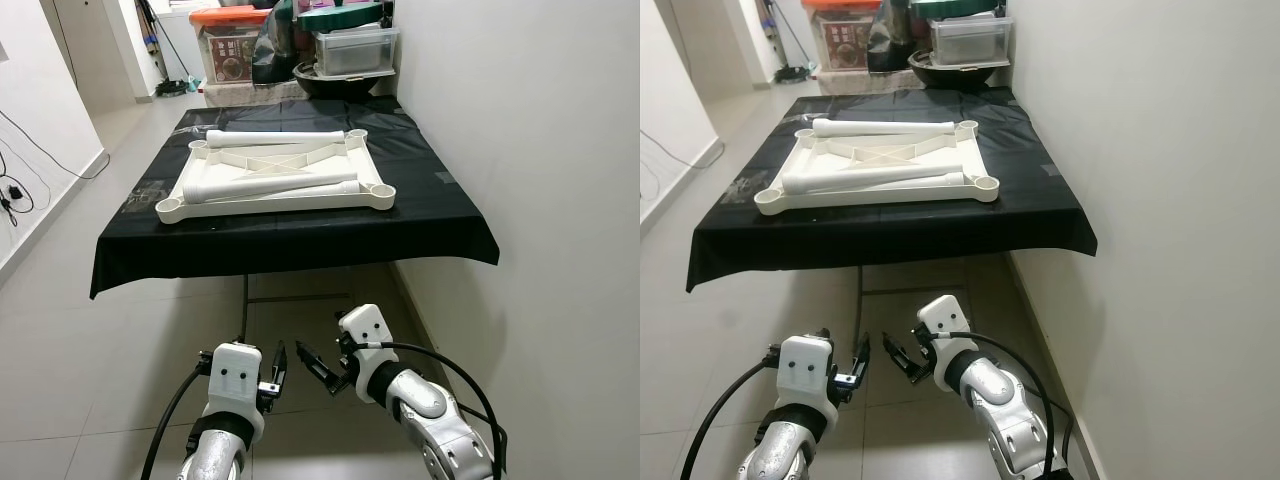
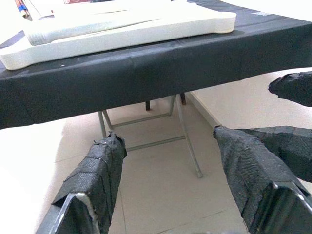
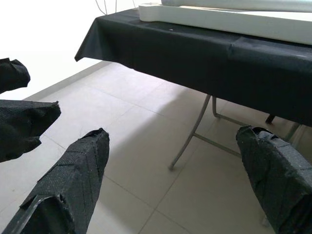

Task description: Building children table

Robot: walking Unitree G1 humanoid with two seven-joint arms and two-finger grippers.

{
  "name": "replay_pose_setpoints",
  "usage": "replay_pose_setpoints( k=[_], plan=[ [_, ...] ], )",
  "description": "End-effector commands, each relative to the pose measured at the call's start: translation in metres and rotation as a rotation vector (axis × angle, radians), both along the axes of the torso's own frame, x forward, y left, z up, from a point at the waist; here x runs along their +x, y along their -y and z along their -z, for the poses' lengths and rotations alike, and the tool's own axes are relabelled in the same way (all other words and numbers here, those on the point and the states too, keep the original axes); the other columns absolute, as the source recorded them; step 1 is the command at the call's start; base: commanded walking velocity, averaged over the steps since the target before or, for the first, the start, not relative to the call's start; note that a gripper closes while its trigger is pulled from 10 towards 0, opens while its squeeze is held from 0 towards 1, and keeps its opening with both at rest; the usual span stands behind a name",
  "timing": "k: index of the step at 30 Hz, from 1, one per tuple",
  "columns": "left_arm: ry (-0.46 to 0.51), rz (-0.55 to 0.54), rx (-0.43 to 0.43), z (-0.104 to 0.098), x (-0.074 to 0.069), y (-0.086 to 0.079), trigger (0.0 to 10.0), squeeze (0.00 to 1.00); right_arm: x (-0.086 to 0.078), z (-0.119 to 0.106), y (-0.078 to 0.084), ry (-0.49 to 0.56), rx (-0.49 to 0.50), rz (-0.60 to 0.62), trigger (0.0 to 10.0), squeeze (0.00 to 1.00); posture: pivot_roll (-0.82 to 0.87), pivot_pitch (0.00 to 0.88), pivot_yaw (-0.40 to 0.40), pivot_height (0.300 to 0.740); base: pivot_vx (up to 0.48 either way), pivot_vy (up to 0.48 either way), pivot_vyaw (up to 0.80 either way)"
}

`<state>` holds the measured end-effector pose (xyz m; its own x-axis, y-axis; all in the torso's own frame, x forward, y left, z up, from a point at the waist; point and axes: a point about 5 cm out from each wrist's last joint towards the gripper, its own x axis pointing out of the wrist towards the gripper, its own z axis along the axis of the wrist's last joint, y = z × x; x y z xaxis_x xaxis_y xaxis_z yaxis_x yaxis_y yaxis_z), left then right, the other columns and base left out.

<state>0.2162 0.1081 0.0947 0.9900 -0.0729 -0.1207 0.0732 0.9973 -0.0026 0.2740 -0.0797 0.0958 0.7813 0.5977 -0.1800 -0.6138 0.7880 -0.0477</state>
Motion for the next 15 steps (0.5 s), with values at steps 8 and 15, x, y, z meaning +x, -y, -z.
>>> replay_pose_setpoints(
  k=[8, 15],
  plan=[
    [-0.177, -0.243, -0.031, 0.025, 0.033, -0.026, 10.0, 0.0, 0.032, 0.013, -0.019, -0.071, -0.012, 0.234, 10.0, 0.0, -0.18, 0.0, 0.085, 0.74, 0.0, 0.0, 0.0],
    [-0.168, -0.253, -0.026, 0.025, 0.027, -0.026, 10.0, 0.0, 0.028, 0.015, -0.013, -0.084, 0.0, 0.269, 10.0, 0.0, -0.18, 0.0, 0.087, 0.74, 0.0, 0.0, 0.0]
  ],
)
